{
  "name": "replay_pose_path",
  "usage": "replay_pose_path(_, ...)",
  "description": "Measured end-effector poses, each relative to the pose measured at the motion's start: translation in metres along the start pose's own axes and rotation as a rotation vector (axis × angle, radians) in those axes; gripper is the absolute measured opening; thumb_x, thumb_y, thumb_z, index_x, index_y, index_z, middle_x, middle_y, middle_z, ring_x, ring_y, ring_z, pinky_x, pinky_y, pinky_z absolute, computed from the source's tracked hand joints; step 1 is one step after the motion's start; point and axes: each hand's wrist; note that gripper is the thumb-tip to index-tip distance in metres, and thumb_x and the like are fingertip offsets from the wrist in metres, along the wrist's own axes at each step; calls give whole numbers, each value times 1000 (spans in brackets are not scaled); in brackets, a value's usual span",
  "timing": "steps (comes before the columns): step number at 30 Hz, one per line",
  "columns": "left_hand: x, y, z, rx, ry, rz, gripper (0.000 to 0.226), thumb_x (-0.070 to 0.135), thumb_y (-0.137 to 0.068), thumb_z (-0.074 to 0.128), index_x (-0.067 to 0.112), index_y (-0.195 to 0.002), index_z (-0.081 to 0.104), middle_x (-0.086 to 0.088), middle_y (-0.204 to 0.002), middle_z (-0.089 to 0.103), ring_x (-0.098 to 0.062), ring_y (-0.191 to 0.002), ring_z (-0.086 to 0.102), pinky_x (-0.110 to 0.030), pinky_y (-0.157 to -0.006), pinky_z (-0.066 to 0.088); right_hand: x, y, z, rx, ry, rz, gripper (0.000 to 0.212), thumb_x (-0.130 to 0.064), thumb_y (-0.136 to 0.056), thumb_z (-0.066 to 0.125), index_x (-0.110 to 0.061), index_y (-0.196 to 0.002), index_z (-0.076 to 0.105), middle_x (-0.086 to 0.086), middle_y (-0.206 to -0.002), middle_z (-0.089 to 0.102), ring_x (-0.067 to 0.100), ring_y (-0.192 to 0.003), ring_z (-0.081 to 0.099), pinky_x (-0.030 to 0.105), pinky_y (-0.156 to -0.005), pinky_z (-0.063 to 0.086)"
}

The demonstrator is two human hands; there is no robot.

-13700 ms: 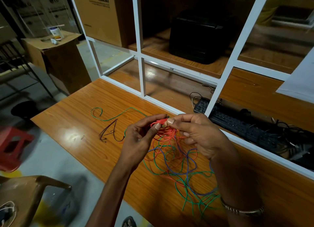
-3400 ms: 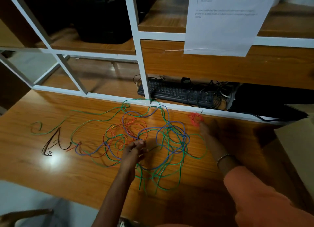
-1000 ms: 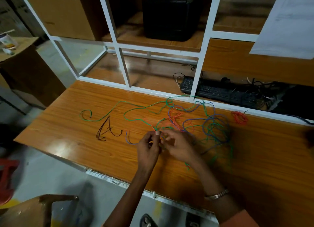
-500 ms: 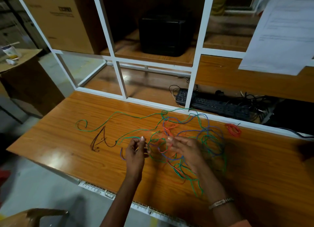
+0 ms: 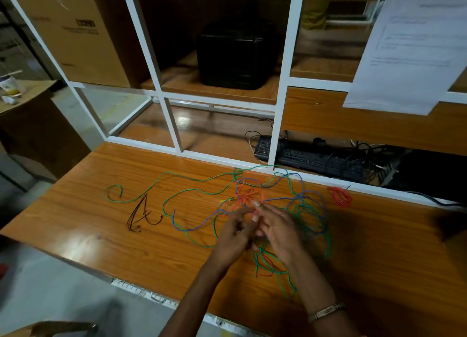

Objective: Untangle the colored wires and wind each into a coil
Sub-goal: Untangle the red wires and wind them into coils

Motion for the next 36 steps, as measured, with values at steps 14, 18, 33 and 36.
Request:
replay_pose_path(14,11,8,-8,146,219,12,43,33,-89,78,-1,-80,54,-16,-74,64,-23,-71,72,-39,-74,55,-8,-17,-45,375,762,-323,92,-13,-72,83,-28,-149,37,0,-139,32,18,-134,37,39,-110,41)
replay_pose_path(18,19,9,-15,174,322,3,32,29,-98,68,6,-81,54,-17,-83,68,-18,-70,70,-30,-70,55,-9,-7,-46,351,917,-311,73,-14,-76,83,-35,-136,45,-2,-128,31,14,-126,39,33,-106,42)
replay_pose_path(33,29,-12,-27,344,461,-67,31,36,-101,66,18,-77,59,-2,-74,73,-7,-55,65,-21,-57,49,-40,36,-43,-402,784,-109,35,-37,-107,52,-11,-96,73,8,-98,75,21,-101,69,37,-96,51)
replay_pose_path(36,27,-16,-30,401,529,-64,32,40,-102,64,20,-77,56,-5,-80,72,-7,-53,64,-18,-52,49,-44,43,-45,-406,641,-18,25,-26,-108,51,-7,-102,68,6,-74,61,14,-64,57,22,-63,45)
Point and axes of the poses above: each hand's wrist, its own y-axis away from the middle knuckle, its own z-axis out of the palm, x = y × z
